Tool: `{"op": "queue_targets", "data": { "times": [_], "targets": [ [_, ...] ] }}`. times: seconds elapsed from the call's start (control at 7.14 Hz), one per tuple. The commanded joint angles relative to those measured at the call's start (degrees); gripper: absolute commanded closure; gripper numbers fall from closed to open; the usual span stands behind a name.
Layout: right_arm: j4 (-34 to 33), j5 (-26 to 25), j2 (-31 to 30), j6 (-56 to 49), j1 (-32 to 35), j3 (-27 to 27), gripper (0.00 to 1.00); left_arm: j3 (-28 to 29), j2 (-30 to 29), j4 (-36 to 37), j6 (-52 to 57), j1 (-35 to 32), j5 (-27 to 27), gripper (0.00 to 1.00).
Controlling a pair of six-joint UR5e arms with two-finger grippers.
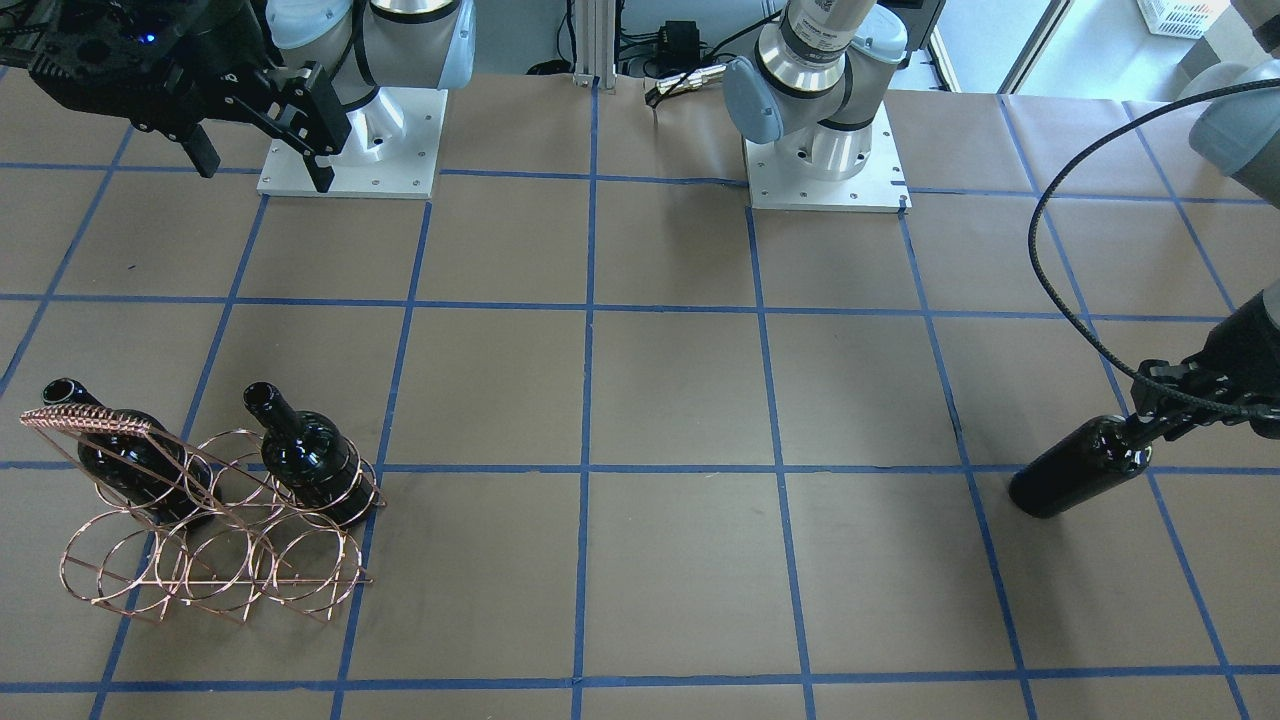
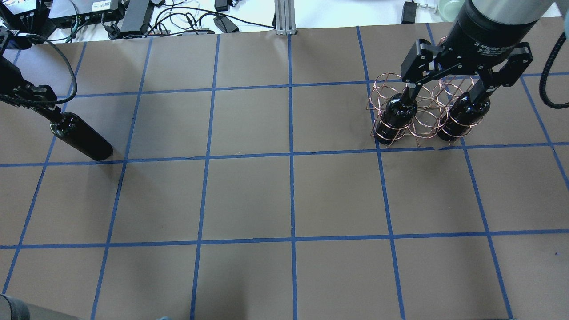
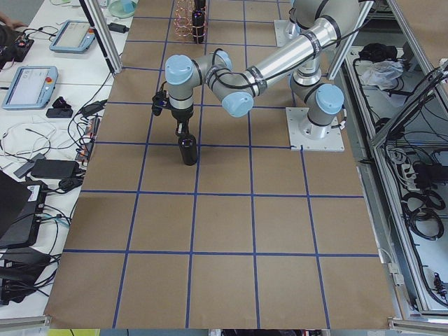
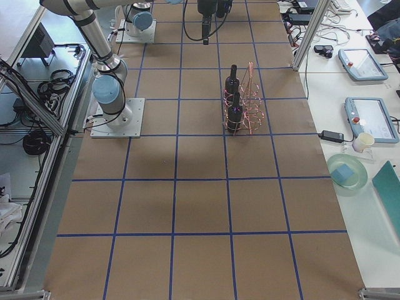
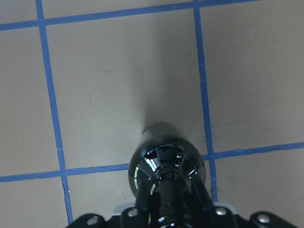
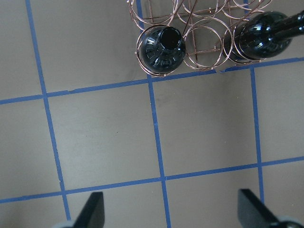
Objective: Place wine into wine basket
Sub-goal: 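Close the left gripper on the bottle neck, then lift the bottle by its neck and swing it upright toward the table center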
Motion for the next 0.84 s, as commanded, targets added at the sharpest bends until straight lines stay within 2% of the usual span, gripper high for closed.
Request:
{"op": "queue_targets", "data": {
  "times": [0.0, 0.28, 0.7],
  "targets": [
    [0.0, -0.04, 0.0, 0.0, 0.0, 0.0, 0.0, 0.06, 0.95, -1.03, -0.35, -0.22, 0.01, 0.85],
    [0.0, 0.05, 0.0, 0.0, 0.0, 0.0, 0.0, 0.76, 4.45, -6.19, -10.4, -3.71, -0.25, 0.96],
    [-0.09, 0.05, 0.0, 0.0, 0.0, 0.0, 0.0, 0.07, 9.73, -9.83, -26.14, -17.57, 1.23, 0.99]
  ]
}}
